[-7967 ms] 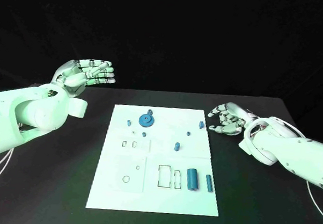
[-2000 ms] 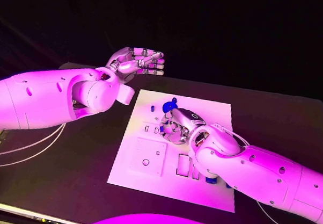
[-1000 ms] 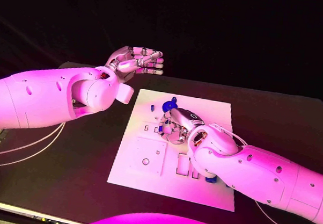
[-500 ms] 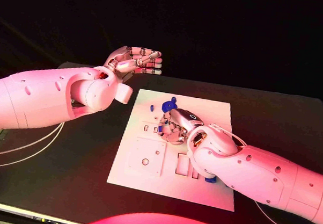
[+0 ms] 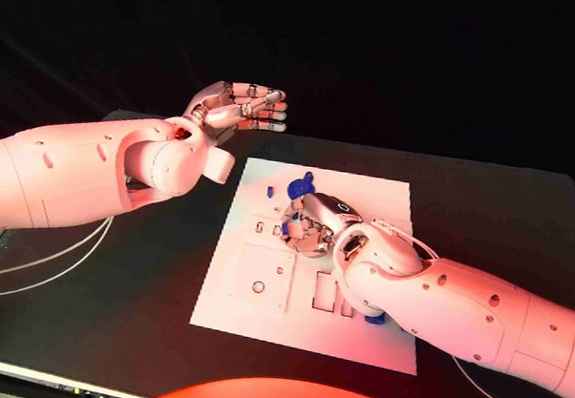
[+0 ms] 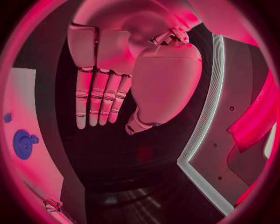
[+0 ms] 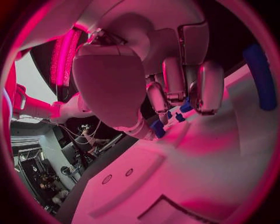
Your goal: Assemble the parts on the task board
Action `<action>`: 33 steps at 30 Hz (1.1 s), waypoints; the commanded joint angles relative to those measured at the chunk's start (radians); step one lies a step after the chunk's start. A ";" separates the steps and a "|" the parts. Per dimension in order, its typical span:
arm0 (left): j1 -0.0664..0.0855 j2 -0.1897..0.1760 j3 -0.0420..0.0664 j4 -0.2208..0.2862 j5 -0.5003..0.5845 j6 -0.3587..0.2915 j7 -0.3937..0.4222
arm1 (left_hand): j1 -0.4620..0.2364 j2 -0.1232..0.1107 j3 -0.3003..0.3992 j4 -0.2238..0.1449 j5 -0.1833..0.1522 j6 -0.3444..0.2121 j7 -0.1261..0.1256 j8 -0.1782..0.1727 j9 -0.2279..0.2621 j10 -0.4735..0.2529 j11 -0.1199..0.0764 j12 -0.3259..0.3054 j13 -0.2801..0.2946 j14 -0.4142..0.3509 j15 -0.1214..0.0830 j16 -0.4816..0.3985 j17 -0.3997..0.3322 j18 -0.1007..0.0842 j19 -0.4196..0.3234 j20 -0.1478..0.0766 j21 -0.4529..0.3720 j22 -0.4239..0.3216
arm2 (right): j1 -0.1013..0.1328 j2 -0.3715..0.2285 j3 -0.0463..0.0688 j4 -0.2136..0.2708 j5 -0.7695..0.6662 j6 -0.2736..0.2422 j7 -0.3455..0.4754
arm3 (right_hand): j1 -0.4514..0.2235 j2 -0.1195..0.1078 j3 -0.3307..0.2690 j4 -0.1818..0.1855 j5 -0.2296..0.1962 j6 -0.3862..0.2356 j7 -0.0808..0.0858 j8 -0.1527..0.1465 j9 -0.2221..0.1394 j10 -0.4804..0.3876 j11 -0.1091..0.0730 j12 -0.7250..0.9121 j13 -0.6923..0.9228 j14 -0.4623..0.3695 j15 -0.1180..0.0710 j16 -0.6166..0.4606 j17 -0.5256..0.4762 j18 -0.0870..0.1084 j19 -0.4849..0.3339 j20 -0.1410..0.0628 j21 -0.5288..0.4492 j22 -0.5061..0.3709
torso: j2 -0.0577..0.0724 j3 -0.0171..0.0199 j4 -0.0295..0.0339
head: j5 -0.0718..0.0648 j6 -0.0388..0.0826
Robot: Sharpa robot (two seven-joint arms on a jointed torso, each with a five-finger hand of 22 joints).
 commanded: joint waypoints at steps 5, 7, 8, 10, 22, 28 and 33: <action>0.001 0.001 0.001 0.001 -0.006 0.004 0.006 | -0.006 0.003 -0.002 0.000 -0.006 -0.011 0.058 -0.005 0.001 -0.006 -0.003 -0.001 -0.001 0.003 0.001 -0.006 -0.001 0.015 0.008 -0.001 0.003 -0.001 | -0.001 -0.003 0.000 0.005 0.022 -0.036 0.033 | 0.025 0.034 -0.158 0.045 -0.204 -0.024 0.009 -0.033 -0.014 -0.015 0.008 -0.011 -0.007 0.096 0.018 0.005 0.228 -0.006 0.005 0.017 -0.014 0.189 | 0.000 0.0003 0.0005 | -0.001 0.000; 0.001 0.001 0.001 0.001 -0.010 0.002 0.004 | -0.006 0.003 -0.002 0.000 -0.006 -0.011 0.058 -0.005 0.001 -0.007 -0.003 -0.001 -0.001 0.004 0.001 -0.006 -0.001 0.015 0.009 -0.001 0.004 -0.001 | -0.002 -0.006 0.000 0.009 0.025 -0.048 0.039 | 0.036 0.050 -0.255 0.049 -0.194 -0.041 0.016 -0.054 -0.023 -0.020 0.015 -0.016 -0.011 0.096 0.023 0.005 0.229 -0.006 0.004 0.021 -0.017 0.189 | 0.000 0.0003 0.0008 | -0.001 0.000; 0.001 0.001 0.001 0.000 -0.016 0.000 0.002 | -0.006 0.002 -0.003 0.000 -0.006 -0.012 0.058 -0.005 0.001 -0.007 -0.003 -0.002 -0.001 0.004 0.001 -0.006 -0.001 0.015 0.010 -0.001 0.004 -0.001 | -0.002 -0.010 0.000 0.014 0.028 -0.062 0.047 | 0.049 0.062 -0.302 0.050 -0.198 -0.043 0.019 -0.065 -0.027 -0.022 0.018 -0.017 -0.011 0.096 0.026 0.005 0.228 -0.005 0.004 0.024 -0.018 0.188 | 0.000 0.0002 0.0009 | -0.002 0.000; 0.001 0.001 0.001 -0.001 -0.021 -0.004 -0.002 | -0.006 0.002 -0.003 0.000 -0.006 -0.012 0.058 -0.005 0.001 -0.007 -0.003 -0.002 -0.001 0.004 0.001 -0.006 -0.001 0.015 0.010 -0.001 0.004 -0.001 | -0.003 -0.017 0.000 0.023 0.033 -0.080 0.059 | 0.055 0.066 -0.328 0.051 -0.196 -0.048 0.021 -0.074 -0.031 -0.021 0.020 -0.017 -0.011 0.096 0.027 0.004 0.227 -0.005 0.003 0.026 -0.020 0.188 | -0.001 0.0001 0.0002 | -0.003 -0.001; 0.000 -0.003 -0.007 -0.009 -0.135 -0.009 -0.133 | -0.036 -0.020 -0.031 0.027 -0.008 0.025 0.005 0.038 0.037 0.140 -0.086 0.172 0.107 0.259 -0.112 0.512 0.321 0.008 0.253 -0.122 0.393 0.205 | 0.032 -0.174 0.012 0.150 0.261 -0.119 0.351 | 0.148 0.103 -0.298 0.041 -0.081 -0.016 0.017 -0.072 -0.031 -0.041 0.017 -0.028 -0.019 0.085 0.025 -0.010 0.191 0.010 -0.029 0.026 -0.108 0.167 | -0.025 -0.0036 -0.0187 | 0.014 0.005; -0.002 0.000 -0.011 -0.008 -0.332 0.037 -0.305 | -0.083 -0.002 -0.098 0.034 -0.006 0.042 -0.025 0.164 0.117 0.077 -0.116 0.544 0.381 0.447 -0.143 0.968 0.667 -0.019 0.332 -0.149 0.764 0.571 | 0.065 -0.281 0.015 0.220 0.407 -0.105 0.420 | 0.154 0.101 -0.284 0.043 -0.052 0.006 0.011 -0.049 -0.023 -0.049 0.012 -0.033 -0.024 0.082 0.021 -0.015 0.181 0.012 -0.034 0.023 -0.121 0.164 | -0.044 -0.0056 -0.0271 | 0.023 0.005; -0.003 -0.004 -0.012 0.006 -0.504 0.108 -0.461 | -0.139 0.022 -0.135 0.039 -0.005 0.041 -0.056 0.306 0.212 0.042 -0.143 0.846 0.582 0.602 -0.167 1.197 0.896 -0.056 0.460 -0.167 0.932 0.835 | 0.085 -0.358 0.016 0.252 0.537 -0.103 0.464 | 0.128 0.104 -0.277 0.047 -0.046 0.027 0.003 -0.014 -0.012 -0.074 0.005 -0.057 -0.052 0.071 0.015 -0.031 0.146 0.023 -0.055 0.018 -0.182 0.149 | -0.061 -0.0074 -0.0319 | 0.030 0.000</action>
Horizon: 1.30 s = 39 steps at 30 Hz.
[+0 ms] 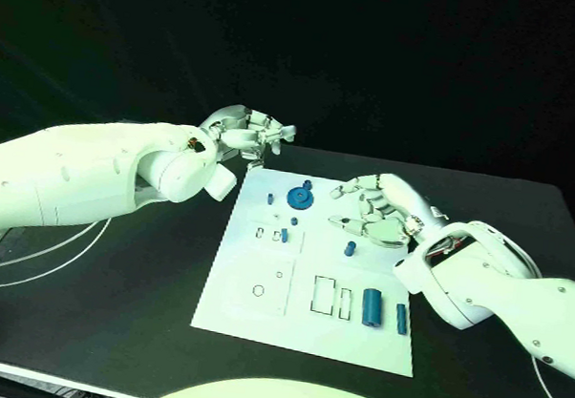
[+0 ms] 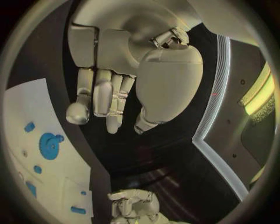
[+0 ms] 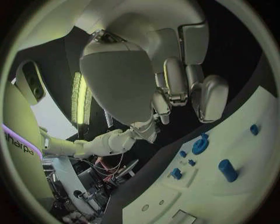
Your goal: Assemble the parts on the task board
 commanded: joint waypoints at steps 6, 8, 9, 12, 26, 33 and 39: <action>0.000 0.001 0.000 0.029 -0.423 0.217 -0.403 | -0.116 0.027 -0.045 0.003 0.000 0.010 -0.029 0.095 0.073 0.073 -0.024 0.189 0.181 0.051 -0.021 0.056 0.060 -0.029 0.064 -0.019 0.063 0.112 | 0.018 -0.093 0.001 0.012 0.325 -0.007 0.148 | -0.039 0.001 0.014 -0.002 0.010 -0.004 -0.007 0.038 0.012 -0.068 -0.004 -0.063 -0.074 0.053 -0.015 -0.034 0.093 0.035 -0.040 -0.005 -0.105 0.126 | -0.034 -0.0039 -0.0068 | 0.006 -0.013; 0.000 0.005 -0.001 0.034 -0.489 0.253 -0.454 | -0.134 0.032 -0.055 0.004 0.000 0.012 -0.034 0.110 0.087 0.082 -0.027 0.202 0.195 0.055 -0.025 0.061 0.065 -0.030 0.070 -0.022 0.067 0.121 | 0.021 -0.107 0.001 0.003 0.366 -0.011 0.163 | -0.044 -0.002 0.025 -0.003 0.012 -0.021 -0.007 0.056 0.017 -0.119 -0.004 -0.115 -0.135 0.033 -0.015 -0.067 0.036 0.048 -0.070 -0.006 -0.193 0.101 | -0.038 -0.0058 -0.0075 | 0.004 -0.014; -0.001 0.007 -0.001 0.037 -0.513 0.264 -0.471 | -0.141 0.034 -0.060 0.004 0.000 0.015 -0.037 0.119 0.095 0.088 -0.030 0.209 0.204 0.058 -0.027 0.063 0.068 -0.031 0.073 -0.023 0.070 0.126 | 0.023 -0.112 0.001 -0.001 0.381 -0.012 0.169 | -0.044 -0.003 0.029 -0.003 0.013 -0.028 -0.006 0.063 0.019 -0.134 -0.003 -0.130 -0.153 0.027 -0.015 -0.078 0.019 0.052 -0.079 -0.006 -0.219 0.093 | -0.040 -0.0065 -0.0078 | 0.004 -0.017; -0.001 0.015 -0.003 0.045 -0.579 0.291 -0.519 | -0.154 0.039 -0.073 0.003 0.000 0.018 -0.046 0.145 0.121 0.106 -0.038 0.230 0.228 0.064 -0.034 0.069 0.076 -0.033 0.081 -0.029 0.075 0.138 | 0.027 -0.121 0.001 -0.019 0.422 -0.016 0.185 | -0.046 -0.006 0.037 -0.004 0.019 -0.042 -0.005 0.076 0.022 -0.159 -0.002 -0.155 -0.184 0.014 -0.014 -0.101 -0.016 0.059 -0.095 -0.005 -0.273 0.075 | -0.042 -0.0081 -0.0085 | 0.005 -0.020; -0.003 0.055 -0.011 0.042 -0.677 0.317 -0.626 | -0.172 0.052 -0.087 0.004 0.002 0.014 -0.054 0.178 0.163 0.111 -0.046 0.235 0.234 0.069 -0.041 0.072 0.079 -0.034 0.086 -0.036 0.078 0.144 | 0.035 -0.130 0.001 -0.070 0.480 -0.020 0.202 | -0.051 -0.016 0.061 -0.004 0.024 -0.081 -0.001 0.112 0.031 -0.256 0.001 -0.253 -0.310 -0.022 -0.012 -0.168 -0.109 0.079 -0.141 -0.003 -0.436 0.019 | -0.040 -0.0082 -0.0078 | 0.006 -0.026; -0.003 0.080 -0.015 0.027 -0.685 0.357 -0.643 | -0.180 0.058 -0.090 0.004 0.002 0.007 -0.054 0.181 0.171 0.101 -0.046 0.226 0.221 0.067 -0.041 0.070 0.074 -0.035 0.085 -0.037 0.077 0.144 | 0.036 -0.129 0.001 -0.080 0.463 -0.021 0.201 | -0.053 -0.019 0.070 -0.003 0.041 -0.095 0.001 0.122 0.032 -0.264 0.003 -0.264 -0.329 -0.024 -0.011 -0.177 -0.117 0.081 -0.143 -0.003 -0.457 0.009 | -0.037 -0.0078 -0.0103 | 0.006 -0.029; -0.003 0.105 -0.019 0.004 -0.682 0.371 -0.647 | -0.180 0.062 -0.089 0.004 0.003 0.003 -0.054 0.182 0.175 0.097 -0.046 0.223 0.217 0.065 -0.041 0.068 0.071 -0.035 0.086 -0.037 0.078 0.145 | 0.037 -0.128 0.001 -0.086 0.459 -0.022 0.198 | -0.054 -0.020 0.071 -0.003 0.043 -0.096 0.001 0.123 0.032 -0.267 0.003 -0.266 -0.332 -0.026 -0.011 -0.179 -0.120 0.082 -0.144 -0.003 -0.462 0.007 | -0.037 -0.0069 -0.0098 | 0.003 -0.033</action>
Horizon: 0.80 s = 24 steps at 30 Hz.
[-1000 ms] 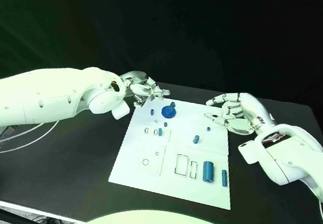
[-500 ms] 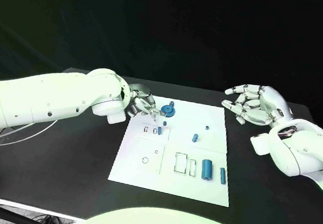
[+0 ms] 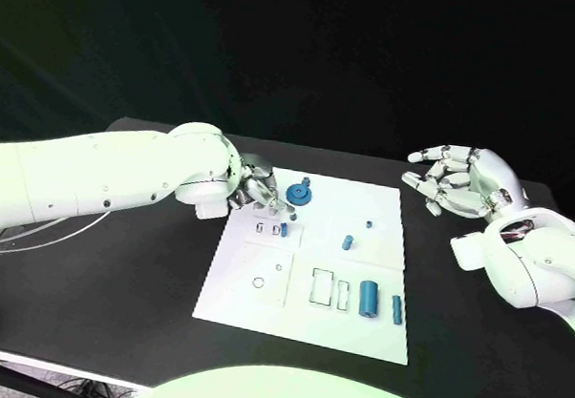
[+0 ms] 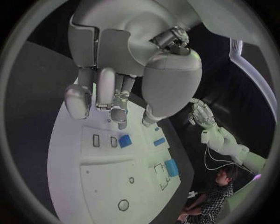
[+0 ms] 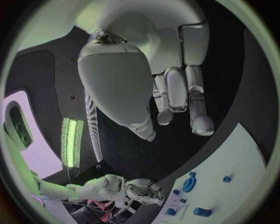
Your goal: Assemble the parts on the task board
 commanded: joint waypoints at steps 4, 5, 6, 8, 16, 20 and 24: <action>0.000 0.024 -0.003 -0.017 -0.009 0.047 -0.020 | -0.011 0.001 -0.006 0.000 0.002 -0.009 0.000 0.006 0.006 -0.009 0.004 -0.008 -0.003 0.026 -0.006 0.033 0.086 -0.020 0.005 -0.001 0.004 0.001 | 0.001 0.003 0.001 -0.005 -0.003 -0.001 0.014 | -0.007 -0.002 0.007 0.002 0.007 -0.007 0.001 0.007 0.001 -0.008 0.000 -0.008 -0.003 -0.004 0.000 -0.005 -0.001 0.012 -0.009 0.001 -0.008 0.006 | 0.001 0.0005 0.0002 | -0.003 -0.004; 0.000 0.027 -0.003 -0.018 -0.008 0.048 -0.020 | -0.012 0.001 -0.007 0.000 0.001 -0.009 0.000 0.006 0.007 -0.010 0.004 -0.008 -0.004 0.026 -0.005 0.034 0.087 -0.020 0.004 -0.001 0.004 0.001 | 0.001 0.004 0.001 -0.006 -0.003 -0.001 0.013 | -0.007 -0.002 0.007 0.002 0.007 -0.007 0.001 0.007 0.001 -0.008 0.000 -0.008 -0.003 -0.004 0.000 -0.005 -0.001 0.012 -0.009 0.001 -0.008 0.006 | 0.001 0.0005 -0.0001 | -0.003 -0.004; -0.001 0.030 -0.003 -0.019 -0.010 0.052 -0.020 | -0.012 0.001 -0.007 0.000 0.001 -0.009 0.000 0.007 0.007 -0.009 0.004 -0.007 -0.002 0.026 -0.005 0.034 0.088 -0.020 0.005 -0.001 0.005 0.003 | 0.001 0.004 0.001 -0.006 -0.003 -0.001 0.012 | -0.008 -0.002 0.007 0.002 0.007 -0.007 0.001 0.008 0.002 -0.010 0.000 -0.010 -0.006 -0.005 0.000 -0.007 -0.003 0.013 -0.011 0.001 -0.015 0.003 | 0.001 0.0005 0.0004 | -0.004 -0.005; -0.001 0.035 -0.004 -0.021 -0.020 0.061 -0.021 | -0.013 0.001 -0.008 0.000 0.001 -0.010 0.000 0.007 0.008 -0.008 0.004 -0.007 -0.002 0.026 -0.005 0.034 0.088 -0.020 0.005 -0.001 0.005 0.002 | 0.001 0.004 0.001 -0.006 -0.003 -0.001 0.011 | -0.009 -0.003 0.009 0.002 0.010 -0.009 0.001 0.010 0.002 -0.019 0.000 -0.017 -0.015 -0.008 0.001 -0.012 -0.010 0.016 -0.017 0.001 -0.035 -0.003 | 0.001 0.0006 0.0003 | -0.005 -0.005; -0.005 0.045 -0.004 -0.031 -0.041 0.082 -0.024 | -0.017 0.004 -0.010 0.001 0.001 -0.012 0.000 0.008 0.012 -0.011 0.005 -0.009 -0.005 0.025 -0.005 0.033 0.086 -0.020 0.005 -0.001 0.005 0.002 | 0.001 0.003 0.001 -0.006 -0.003 0.000 0.007 | -0.011 -0.004 0.013 0.002 0.013 -0.013 0.002 0.015 0.003 -0.051 0.001 -0.045 -0.051 -0.013 0.002 -0.018 -0.016 0.018 -0.022 0.002 -0.052 -0.009 | 0.002 0.0013 0.0016 | -0.007 -0.010; -0.009 0.049 -0.004 -0.042 -0.043 0.087 -0.025 | -0.017 0.004 -0.010 0.001 0.001 -0.012 0.000 0.008 0.012 -0.011 0.005 -0.009 -0.005 0.025 -0.005 0.033 0.086 -0.020 0.005 -0.001 0.005 0.002 | 0.001 0.003 0.001 -0.006 -0.003 0.001 0.006 | -0.012 -0.005 0.013 0.002 0.013 -0.013 0.002 0.016 0.003 -0.054 0.001 -0.048 -0.055 -0.013 0.002 -0.018 -0.017 0.018 -0.023 0.002 -0.055 -0.010 | 0.001 0.0004 0.0015 | -0.007 -0.012; -0.012 0.052 -0.004 -0.050 -0.045 0.088 -0.025 | -0.018 0.004 -0.010 0.001 0.001 -0.012 0.000 0.008 0.012 -0.011 0.005 -0.009 -0.005 0.025 -0.005 0.033 0.086 -0.020 0.005 -0.001 0.005 0.003 | 0.001 0.004 0.000 -0.007 -0.003 0.001 0.005 | -0.012 -0.005 0.013 0.002 0.013 -0.013 0.002 0.016 0.003 -0.054 0.001 -0.048 -0.055 -0.013 0.002 -0.018 -0.017 0.018 -0.023 0.002 -0.055 -0.010 | 0.002 0.0009 0.0008 | -0.008 -0.011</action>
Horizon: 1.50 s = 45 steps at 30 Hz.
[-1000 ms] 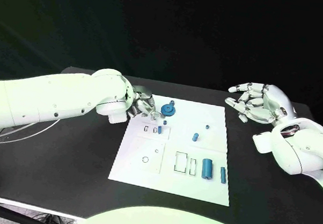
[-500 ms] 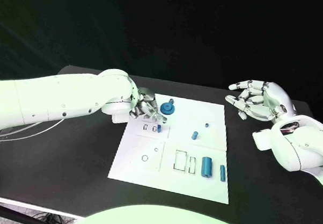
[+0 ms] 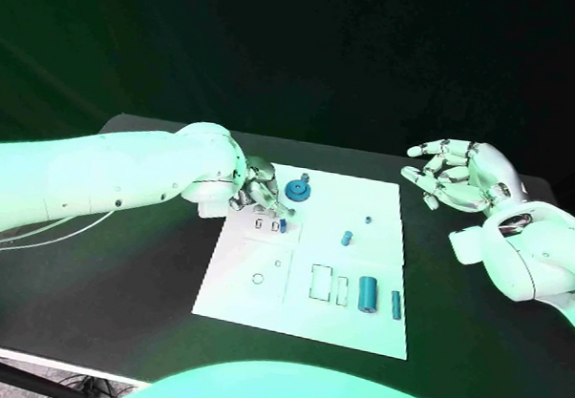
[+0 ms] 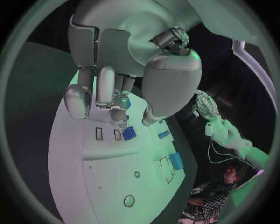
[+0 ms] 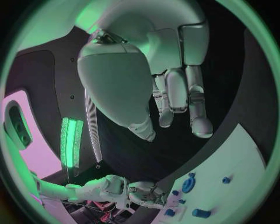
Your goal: Assemble the parts on the task board
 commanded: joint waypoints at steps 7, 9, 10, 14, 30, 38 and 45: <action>-0.006 0.016 0.000 -0.018 -0.013 0.024 -0.004 | -0.015 0.000 -0.005 0.000 0.001 -0.005 0.000 0.004 0.002 -0.006 0.001 -0.003 0.001 0.025 -0.005 0.002 0.085 -0.021 0.005 -0.001 0.005 0.001 | 0.000 0.003 0.000 -0.002 -0.003 0.003 0.006 | -0.007 0.000 0.005 -0.001 0.005 -0.004 0.004 0.005 0.002 -0.007 0.001 -0.004 -0.001 -0.006 0.002 -0.006 -0.001 0.018 -0.009 -0.001 -0.004 -0.002 | 0.001 0.0000 -0.0009 | -0.002 -0.002; -0.008 0.021 0.000 -0.023 -0.011 0.023 -0.004 | -0.015 0.000 -0.005 0.000 0.001 -0.005 0.000 0.004 0.002 -0.006 0.001 -0.003 0.001 0.025 -0.005 0.002 0.085 -0.021 0.005 -0.001 0.005 0.001 | 0.000 0.004 0.000 -0.003 -0.003 0.003 0.006 | -0.007 0.000 0.005 -0.001 0.005 -0.004 0.004 0.005 0.002 -0.007 0.001 -0.004 -0.001 -0.006 0.002 -0.006 -0.001 0.018 -0.009 -0.001 -0.004 -0.002 | 0.002 0.0002 -0.0012 | -0.003 -0.001; -0.008 0.024 0.000 -0.025 -0.010 0.022 -0.004 | -0.015 0.000 -0.005 0.000 0.001 -0.005 0.000 0.004 0.002 -0.006 0.001 -0.003 0.001 0.025 -0.005 0.002 0.085 -0.021 0.005 -0.001 0.005 0.001 | 0.000 0.005 0.000 -0.003 -0.003 0.004 0.006 | -0.007 0.000 0.005 -0.001 0.005 -0.004 0.004 0.005 0.002 -0.007 0.001 -0.004 -0.001 -0.006 0.002 -0.006 -0.001 0.018 -0.009 -0.001 -0.004 -0.002 | 0.002 0.0001 -0.0019 | -0.003 -0.001; -0.010 0.032 0.000 -0.033 -0.006 0.021 -0.004 | -0.016 0.002 -0.005 0.000 0.001 -0.006 0.000 0.004 0.003 -0.005 0.001 -0.002 0.003 0.024 -0.005 0.001 0.084 -0.021 0.006 -0.001 0.005 0.002 | 0.000 0.007 0.000 -0.004 -0.002 0.004 0.006 | -0.007 0.000 0.005 -0.001 0.005 -0.004 0.004 0.005 0.002 -0.007 0.001 -0.004 -0.001 -0.006 0.002 -0.006 -0.001 0.018 -0.009 -0.001 -0.004 -0.002 | 0.001 0.0003 -0.0010 | -0.004 -0.002; -0.014 0.050 0.000 -0.058 0.004 0.029 -0.004 | -0.016 0.004 -0.005 0.000 0.001 -0.006 0.000 0.005 0.005 -0.003 0.001 0.001 0.007 0.024 -0.004 0.002 0.085 -0.022 0.009 -0.001 0.007 0.007 | 0.000 0.013 0.000 -0.006 -0.002 0.006 0.005 | -0.008 0.001 0.007 -0.001 0.005 -0.006 0.004 0.007 0.002 -0.008 0.001 -0.005 -0.004 -0.006 0.002 -0.007 -0.001 0.018 -0.010 -0.001 -0.010 -0.004 | 0.002 0.0017 0.0013 | -0.007 -0.006; -0.015 0.055 0.000 -0.064 0.009 0.039 -0.005 | -0.016 0.005 -0.005 0.000 0.001 -0.007 0.000 0.005 0.006 -0.001 0.001 0.003 0.010 0.024 -0.004 0.002 0.085 -0.022 0.011 -0.001 0.008 0.010 | 0.000 0.017 0.000 -0.008 -0.002 0.007 0.005 | -0.008 0.001 0.007 -0.001 0.005 -0.006 0.004 0.007 0.002 -0.008 0.001 -0.005 -0.004 -0.006 0.002 -0.007 -0.001 0.018 -0.010 -0.001 -0.010 -0.004 | 0.004 0.0024 -0.0015 | -0.008 -0.008; -0.017 0.061 -0.001 -0.071 0.010 0.042 -0.005 | -0.010 0.006 -0.004 -0.002 0.002 -0.008 -0.001 0.007 0.010 0.000 0.001 0.004 0.011 0.023 -0.004 0.002 0.085 -0.023 0.011 -0.001 0.009 0.012 | 0.000 0.020 0.000 -0.010 -0.001 0.010 0.005 | -0.009 0.001 0.009 -0.001 0.006 -0.006 0.004 0.009 0.002 -0.008 0.001 -0.005 -0.005 -0.006 0.002 -0.007 0.000 0.018 -0.010 -0.001 -0.011 -0.004 | 0.003 0.0010 0.0001 | -0.012 -0.008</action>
